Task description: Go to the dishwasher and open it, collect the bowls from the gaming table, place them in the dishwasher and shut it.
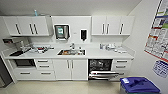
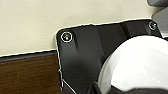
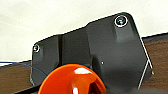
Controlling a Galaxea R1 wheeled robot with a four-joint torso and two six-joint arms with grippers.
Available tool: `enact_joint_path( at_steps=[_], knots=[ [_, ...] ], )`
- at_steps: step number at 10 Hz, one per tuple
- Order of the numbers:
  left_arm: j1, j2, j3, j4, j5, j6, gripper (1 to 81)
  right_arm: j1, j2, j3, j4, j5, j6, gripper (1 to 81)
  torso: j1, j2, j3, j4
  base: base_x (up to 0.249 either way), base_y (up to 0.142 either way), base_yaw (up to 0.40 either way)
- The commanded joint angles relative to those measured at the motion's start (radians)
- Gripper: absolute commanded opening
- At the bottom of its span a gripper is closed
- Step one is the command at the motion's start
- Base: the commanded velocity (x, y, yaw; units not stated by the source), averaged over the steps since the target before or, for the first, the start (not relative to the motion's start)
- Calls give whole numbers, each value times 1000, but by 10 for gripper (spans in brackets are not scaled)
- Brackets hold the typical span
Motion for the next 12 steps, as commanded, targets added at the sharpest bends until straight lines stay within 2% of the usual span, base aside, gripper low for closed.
enact_joint_path(
  at_steps=[1,12],
  knots=[
    [-54,-2,11,5,28,-1,10,38,-17,-5,-9,-48,-3,10,0,0,0,0,122,0,0],
    [-49,-1,11,8,28,1,10,35,-16,-5,-9,-46,-1,10,0,0,0,0,136,0,0]
  ],
)
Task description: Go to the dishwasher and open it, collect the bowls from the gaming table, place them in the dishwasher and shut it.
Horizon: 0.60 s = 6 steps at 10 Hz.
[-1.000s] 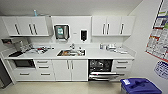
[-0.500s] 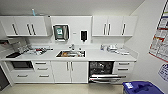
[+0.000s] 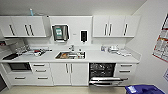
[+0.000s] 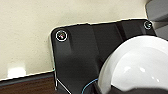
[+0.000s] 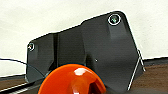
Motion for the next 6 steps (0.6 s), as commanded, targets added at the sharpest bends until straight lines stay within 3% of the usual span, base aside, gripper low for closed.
enact_joint_path(
  at_steps=[1,6],
  knots=[
    [-51,-10,2,8,31,1,10,44,-6,4,-9,-46,-1,10,1,0,0,0,144,0,0],
    [-51,-5,2,10,31,1,10,47,-2,4,-11,-54,-3,10,1,0,0,0,144,0,0]
  ],
)
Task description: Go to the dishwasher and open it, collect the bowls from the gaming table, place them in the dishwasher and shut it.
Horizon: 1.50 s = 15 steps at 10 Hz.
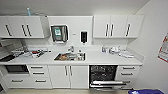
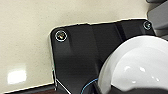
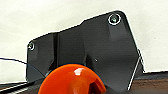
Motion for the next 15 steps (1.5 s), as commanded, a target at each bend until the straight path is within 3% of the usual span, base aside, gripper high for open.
enact_joint_path(
  at_steps=[1,8,15],
  knots=[
    [-53,-8,2,10,31,2,10,47,-3,3,-11,-53,-3,10,1,0,0,0,147,0,0],
    [-53,-8,2,8,31,1,10,48,-3,-5,-11,-53,-3,10,1,0,0,0,147,0,0],
    [-52,-8,2,8,31,1,10,47,-4,-5,-11,-53,-3,10,2,1,0,0,147,-74,0]
  ],
)
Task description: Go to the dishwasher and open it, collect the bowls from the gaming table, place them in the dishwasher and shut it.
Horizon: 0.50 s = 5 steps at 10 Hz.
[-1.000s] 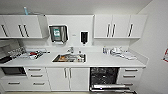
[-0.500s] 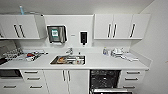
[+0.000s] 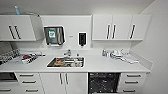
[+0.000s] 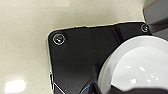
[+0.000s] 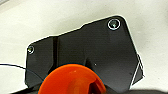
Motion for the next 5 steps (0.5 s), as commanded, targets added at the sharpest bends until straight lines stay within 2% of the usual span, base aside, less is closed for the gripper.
enact_joint_path(
  at_steps=[1,5],
  knots=[
    [-51,-13,2,8,39,2,10,38,-5,2,-10,-53,-3,10,1,0,0,0,147,-74,0],
    [-51,-13,2,10,39,1,10,40,-3,2,-10,-53,-3,10,1,0,0,0,147,-75,0]
  ],
)
